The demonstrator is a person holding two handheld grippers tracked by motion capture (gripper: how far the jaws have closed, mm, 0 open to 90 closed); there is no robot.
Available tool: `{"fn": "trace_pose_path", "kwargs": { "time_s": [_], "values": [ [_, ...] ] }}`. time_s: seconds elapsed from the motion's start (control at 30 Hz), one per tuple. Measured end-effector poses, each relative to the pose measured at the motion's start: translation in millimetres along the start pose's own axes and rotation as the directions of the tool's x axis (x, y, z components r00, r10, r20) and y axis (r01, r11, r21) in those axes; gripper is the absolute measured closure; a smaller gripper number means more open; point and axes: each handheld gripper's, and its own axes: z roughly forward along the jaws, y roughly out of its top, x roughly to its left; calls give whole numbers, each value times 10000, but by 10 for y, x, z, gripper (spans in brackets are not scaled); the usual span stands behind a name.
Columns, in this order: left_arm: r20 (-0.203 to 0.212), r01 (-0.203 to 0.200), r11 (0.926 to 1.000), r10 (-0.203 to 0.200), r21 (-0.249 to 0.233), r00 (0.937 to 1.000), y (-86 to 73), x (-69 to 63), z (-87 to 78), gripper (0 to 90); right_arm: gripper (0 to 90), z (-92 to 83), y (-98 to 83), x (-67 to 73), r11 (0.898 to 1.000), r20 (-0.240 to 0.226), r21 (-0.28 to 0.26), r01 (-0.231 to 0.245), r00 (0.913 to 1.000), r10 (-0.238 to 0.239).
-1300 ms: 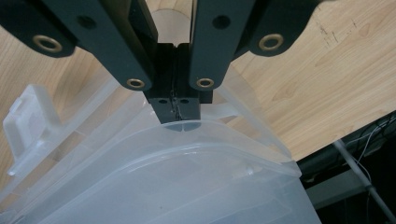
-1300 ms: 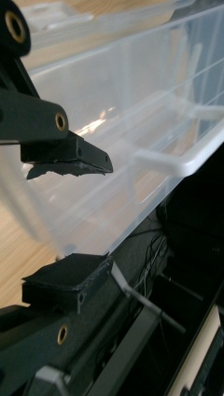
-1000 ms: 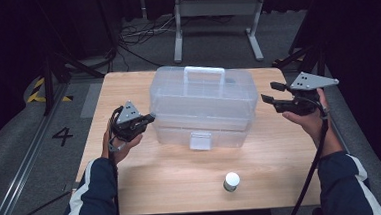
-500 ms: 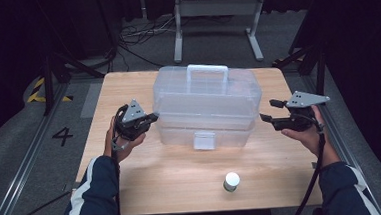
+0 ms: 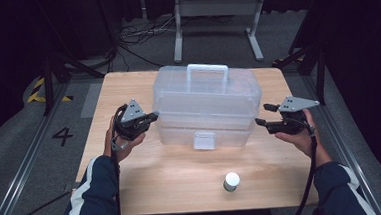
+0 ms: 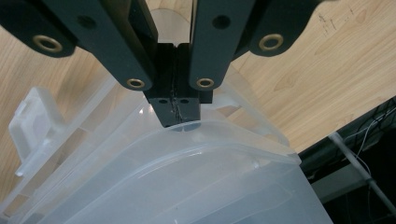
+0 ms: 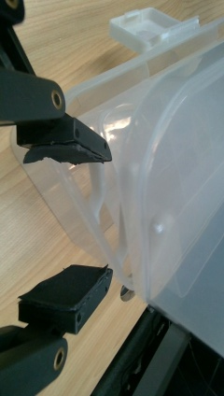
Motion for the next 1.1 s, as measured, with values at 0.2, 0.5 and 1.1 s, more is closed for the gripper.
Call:
{"fn": "trace_pose_path", "kwargs": {
  "time_s": [0.2, 0.5, 1.1],
  "values": [
    [85, 71, 10000, -71, -30, 9999, -8, 2, -7, 899, 451, -6, 3, -11, 9971, -201, -659, -371, 9992, 359],
    [182, 49, 10000, -48, -62, 9998, -23, -24, -54, 871, 521, -53, 53, 37, 9910, 395, -1335, 85, 9992, -32],
    [678, -137, 9998, 126, 170, 9976, -57, -128, -42, 786, 622, -100, 235, 90, 9727, 1421, -2217, 686, 9891, -374]
  ]
}}
